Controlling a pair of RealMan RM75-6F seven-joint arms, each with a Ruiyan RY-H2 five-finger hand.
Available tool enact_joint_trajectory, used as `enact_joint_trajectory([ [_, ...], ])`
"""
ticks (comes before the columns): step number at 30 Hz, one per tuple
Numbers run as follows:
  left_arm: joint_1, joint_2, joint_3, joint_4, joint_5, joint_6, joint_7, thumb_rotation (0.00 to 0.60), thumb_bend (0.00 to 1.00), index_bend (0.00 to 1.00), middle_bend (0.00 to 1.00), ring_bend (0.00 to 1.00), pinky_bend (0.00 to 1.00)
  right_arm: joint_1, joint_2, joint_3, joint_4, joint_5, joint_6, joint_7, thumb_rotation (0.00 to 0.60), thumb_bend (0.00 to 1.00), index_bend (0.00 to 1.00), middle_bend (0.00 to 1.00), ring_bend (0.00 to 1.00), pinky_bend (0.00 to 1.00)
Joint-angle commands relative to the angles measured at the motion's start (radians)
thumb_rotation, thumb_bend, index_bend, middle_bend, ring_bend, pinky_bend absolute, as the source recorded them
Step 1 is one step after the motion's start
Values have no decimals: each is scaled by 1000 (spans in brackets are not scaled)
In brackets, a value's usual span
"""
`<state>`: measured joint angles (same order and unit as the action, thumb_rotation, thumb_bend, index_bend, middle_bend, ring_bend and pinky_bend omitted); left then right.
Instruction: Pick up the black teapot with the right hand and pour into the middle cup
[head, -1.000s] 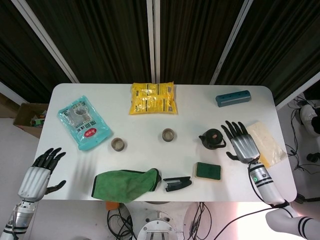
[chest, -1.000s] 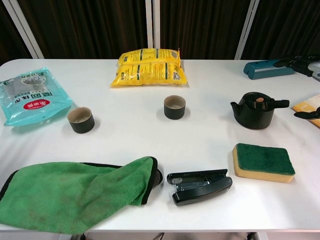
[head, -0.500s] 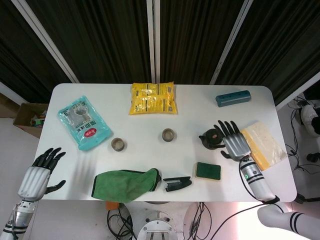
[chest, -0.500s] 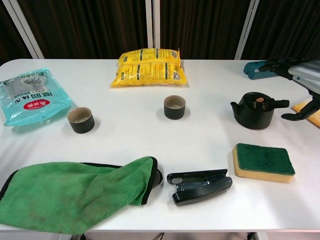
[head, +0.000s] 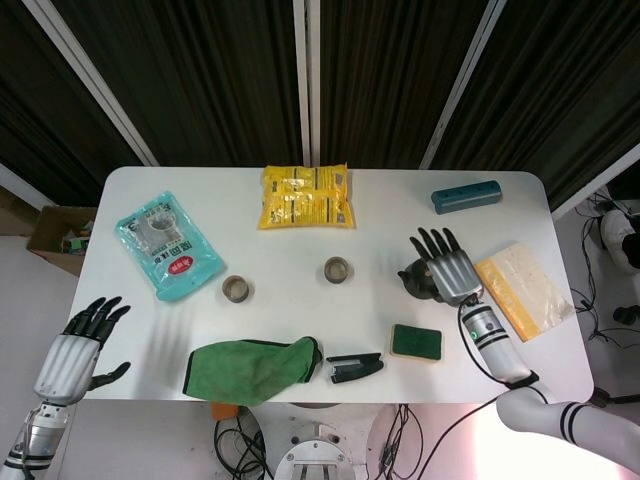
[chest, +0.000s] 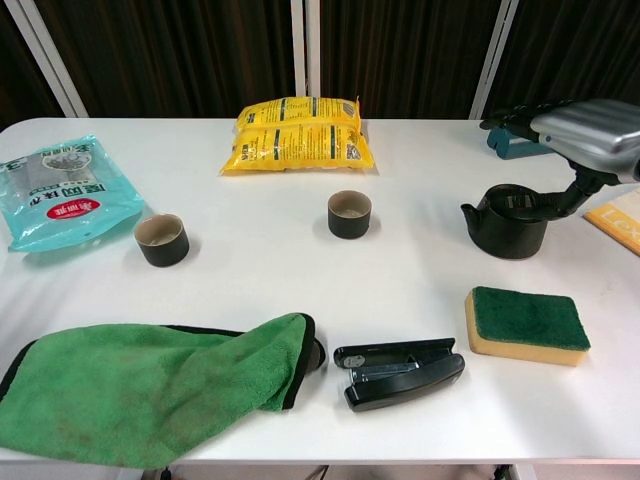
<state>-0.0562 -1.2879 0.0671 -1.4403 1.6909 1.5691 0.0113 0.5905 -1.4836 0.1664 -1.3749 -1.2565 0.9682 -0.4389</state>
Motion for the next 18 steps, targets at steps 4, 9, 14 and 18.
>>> enact_joint_trajectory([
  [4, 1, -1, 1, 5, -2, -2, -6, 600, 129, 156, 88, 73, 213, 43, 25, 30, -13, 56, -40, -41, 600, 179, 0, 0, 0, 0],
  [9, 1, -1, 0, 10, -7, -5, -11, 600, 128, 156, 88, 73, 213, 83, 44, 44, -7, 103, -92, -55, 600, 180, 0, 0, 0, 0],
  [14, 0, -3, -1, 12, -15, -14, -10, 600, 129, 156, 88, 73, 213, 134, 50, 52, 25, 150, -160, -62, 600, 183, 0, 0, 0, 0],
  [18, 0, -2, -3, 11, -22, -18, -10, 600, 129, 156, 88, 73, 213, 170, 45, 54, 49, 176, -193, -66, 600, 183, 0, 0, 0, 0],
])
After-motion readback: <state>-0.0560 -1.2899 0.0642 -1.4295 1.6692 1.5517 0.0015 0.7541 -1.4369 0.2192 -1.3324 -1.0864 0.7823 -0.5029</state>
